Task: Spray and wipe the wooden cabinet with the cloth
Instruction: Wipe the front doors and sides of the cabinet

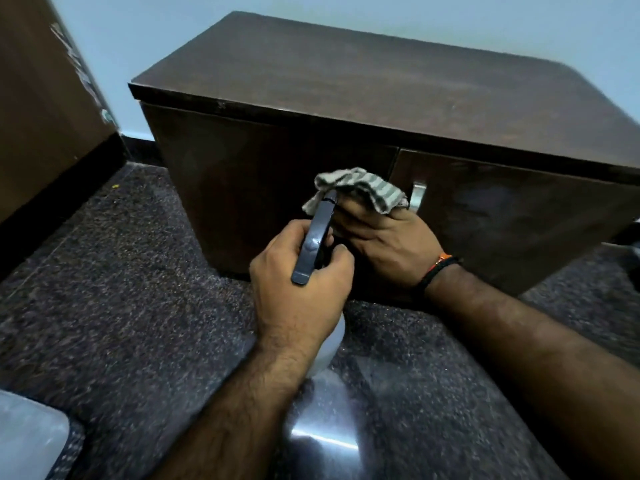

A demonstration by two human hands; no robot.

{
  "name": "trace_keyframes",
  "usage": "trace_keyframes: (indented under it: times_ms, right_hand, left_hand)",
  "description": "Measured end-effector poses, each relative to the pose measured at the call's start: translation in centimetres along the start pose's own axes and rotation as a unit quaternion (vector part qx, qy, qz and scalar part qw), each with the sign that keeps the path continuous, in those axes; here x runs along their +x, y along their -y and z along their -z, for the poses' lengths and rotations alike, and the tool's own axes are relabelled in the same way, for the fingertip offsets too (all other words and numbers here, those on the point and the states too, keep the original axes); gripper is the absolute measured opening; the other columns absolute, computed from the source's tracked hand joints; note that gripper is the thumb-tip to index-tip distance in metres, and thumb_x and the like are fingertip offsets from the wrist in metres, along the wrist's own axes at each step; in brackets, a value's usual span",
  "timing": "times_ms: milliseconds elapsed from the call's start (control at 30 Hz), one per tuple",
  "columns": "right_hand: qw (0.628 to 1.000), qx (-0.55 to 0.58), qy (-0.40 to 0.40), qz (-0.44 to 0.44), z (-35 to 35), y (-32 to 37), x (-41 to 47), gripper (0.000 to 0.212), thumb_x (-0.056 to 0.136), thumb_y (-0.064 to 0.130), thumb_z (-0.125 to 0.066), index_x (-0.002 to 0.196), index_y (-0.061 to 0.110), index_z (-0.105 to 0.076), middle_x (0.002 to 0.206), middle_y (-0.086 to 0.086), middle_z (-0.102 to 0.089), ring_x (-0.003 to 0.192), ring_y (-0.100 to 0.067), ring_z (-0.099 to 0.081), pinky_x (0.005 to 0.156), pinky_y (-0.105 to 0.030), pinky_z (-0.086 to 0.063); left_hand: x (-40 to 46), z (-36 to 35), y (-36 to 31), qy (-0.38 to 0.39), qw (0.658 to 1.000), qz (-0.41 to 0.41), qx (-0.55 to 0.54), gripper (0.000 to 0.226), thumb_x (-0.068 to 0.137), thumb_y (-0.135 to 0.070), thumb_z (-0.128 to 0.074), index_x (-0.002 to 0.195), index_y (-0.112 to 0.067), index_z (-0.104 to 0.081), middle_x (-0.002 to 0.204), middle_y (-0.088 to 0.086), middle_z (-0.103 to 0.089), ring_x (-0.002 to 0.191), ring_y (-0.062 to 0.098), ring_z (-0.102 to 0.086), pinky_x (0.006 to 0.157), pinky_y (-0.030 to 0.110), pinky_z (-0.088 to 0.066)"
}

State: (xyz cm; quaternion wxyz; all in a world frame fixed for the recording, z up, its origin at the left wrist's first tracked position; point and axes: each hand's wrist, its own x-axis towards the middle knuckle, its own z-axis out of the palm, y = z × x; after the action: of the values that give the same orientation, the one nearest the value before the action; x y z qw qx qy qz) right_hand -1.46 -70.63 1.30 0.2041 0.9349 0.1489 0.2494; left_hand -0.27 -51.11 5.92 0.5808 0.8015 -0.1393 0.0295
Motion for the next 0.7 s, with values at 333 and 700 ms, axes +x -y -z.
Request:
trace_keyframes:
  times_ms: [333, 700]
  right_hand:
    - [0.98, 0.068, -0.093, -0.164, 0.4, 2.0, 0.7, 0.049, 0.101, 0.005, -0.056, 0.149, 0.001, -0.044, 0.164, -0.01, -0.027, 0.154, -0.034, -0.016, 0.116, -0.047, -0.035]
    - [0.987, 0.123, -0.023, -0.098, -7.5, 6.3, -4.2, 0.037, 0.089, 0.012, -0.054, 0.122, 0.004, -0.069, 0.131, -0.007, -0.067, 0.125, -0.026, -0.057, 0.096, -0.036, -0.044]
  left_hand:
    - [-0.4, -0.6, -1.3, 0.016, 0.999, -0.025, -0.032, 0.011, 0.077, -0.028, -0.07, 0.077, -0.018, -0.067, 0.055, 0.004, -0.064, 0.057, 0.025, -0.067, 0.059, 0.046, -0.057]
    - [-0.2, -0.2, 1.7, 0.035, 0.999, 0.003, -0.03, 0.007, 0.081, -0.022, -0.074, 0.079, -0.02, -0.068, 0.061, 0.004, -0.067, 0.059, 0.026, -0.07, 0.059, 0.048, -0.059]
